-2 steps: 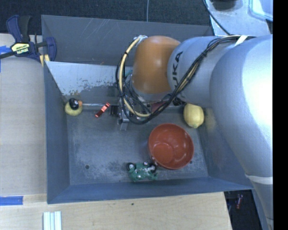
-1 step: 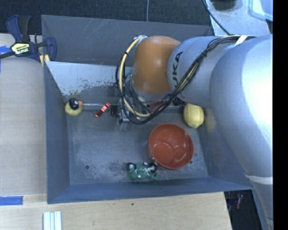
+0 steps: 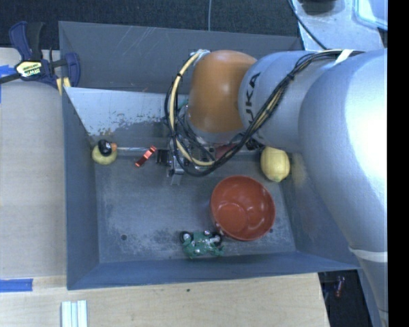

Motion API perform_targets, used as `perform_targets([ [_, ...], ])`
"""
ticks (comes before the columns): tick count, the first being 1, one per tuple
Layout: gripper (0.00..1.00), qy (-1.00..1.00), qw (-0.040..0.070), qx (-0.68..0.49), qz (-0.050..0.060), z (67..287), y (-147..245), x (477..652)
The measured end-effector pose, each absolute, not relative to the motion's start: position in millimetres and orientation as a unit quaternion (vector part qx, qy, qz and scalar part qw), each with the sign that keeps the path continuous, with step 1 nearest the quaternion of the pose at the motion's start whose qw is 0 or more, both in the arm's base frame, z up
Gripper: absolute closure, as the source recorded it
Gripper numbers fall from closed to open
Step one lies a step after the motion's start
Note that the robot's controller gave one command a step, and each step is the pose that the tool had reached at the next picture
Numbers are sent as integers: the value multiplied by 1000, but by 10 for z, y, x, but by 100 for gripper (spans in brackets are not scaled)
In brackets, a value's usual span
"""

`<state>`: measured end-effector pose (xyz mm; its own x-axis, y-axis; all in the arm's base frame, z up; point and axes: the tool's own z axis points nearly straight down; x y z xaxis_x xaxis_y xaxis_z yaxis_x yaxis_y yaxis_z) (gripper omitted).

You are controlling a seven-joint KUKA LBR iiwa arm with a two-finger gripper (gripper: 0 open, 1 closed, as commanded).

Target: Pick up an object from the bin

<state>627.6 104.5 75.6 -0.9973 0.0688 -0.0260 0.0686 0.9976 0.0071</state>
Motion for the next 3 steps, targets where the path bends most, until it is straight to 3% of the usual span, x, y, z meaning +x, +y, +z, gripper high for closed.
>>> perform_targets([
  [1,100,999,7,34,2,961,1039,6244],
  [2,100,999,14,35,3,1326,1041,6277],
  [3,100,999,12,35,3,1459,1037,6265],
])
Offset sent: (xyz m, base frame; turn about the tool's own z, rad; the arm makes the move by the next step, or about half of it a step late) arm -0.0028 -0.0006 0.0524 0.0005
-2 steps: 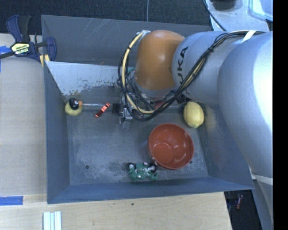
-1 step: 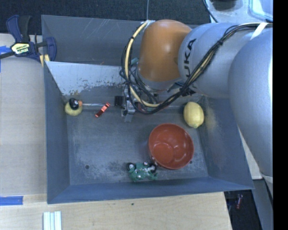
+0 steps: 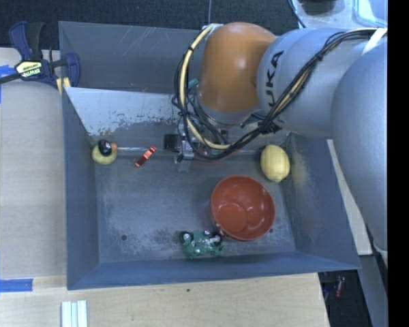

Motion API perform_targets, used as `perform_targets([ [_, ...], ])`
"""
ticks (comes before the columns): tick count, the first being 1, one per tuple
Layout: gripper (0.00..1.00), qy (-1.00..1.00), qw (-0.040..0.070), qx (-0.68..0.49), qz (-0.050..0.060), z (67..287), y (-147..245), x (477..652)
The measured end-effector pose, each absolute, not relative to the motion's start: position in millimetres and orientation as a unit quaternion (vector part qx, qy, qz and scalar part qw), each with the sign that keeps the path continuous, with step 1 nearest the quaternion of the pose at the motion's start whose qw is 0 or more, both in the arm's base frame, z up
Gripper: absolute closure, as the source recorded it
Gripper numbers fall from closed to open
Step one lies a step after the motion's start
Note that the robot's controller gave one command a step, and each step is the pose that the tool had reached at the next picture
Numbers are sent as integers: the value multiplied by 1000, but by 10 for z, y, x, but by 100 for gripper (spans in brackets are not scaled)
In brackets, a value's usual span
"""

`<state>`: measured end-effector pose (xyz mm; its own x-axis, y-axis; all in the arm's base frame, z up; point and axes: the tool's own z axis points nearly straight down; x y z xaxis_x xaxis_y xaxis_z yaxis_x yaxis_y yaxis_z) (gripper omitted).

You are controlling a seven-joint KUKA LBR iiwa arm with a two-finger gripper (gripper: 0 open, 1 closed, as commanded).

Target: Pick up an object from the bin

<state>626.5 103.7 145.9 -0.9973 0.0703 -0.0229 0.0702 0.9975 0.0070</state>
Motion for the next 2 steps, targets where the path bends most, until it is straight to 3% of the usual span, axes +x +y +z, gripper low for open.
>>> perform_targets([
  [2,100,999,14,35,3,1787,1034,6274],
])
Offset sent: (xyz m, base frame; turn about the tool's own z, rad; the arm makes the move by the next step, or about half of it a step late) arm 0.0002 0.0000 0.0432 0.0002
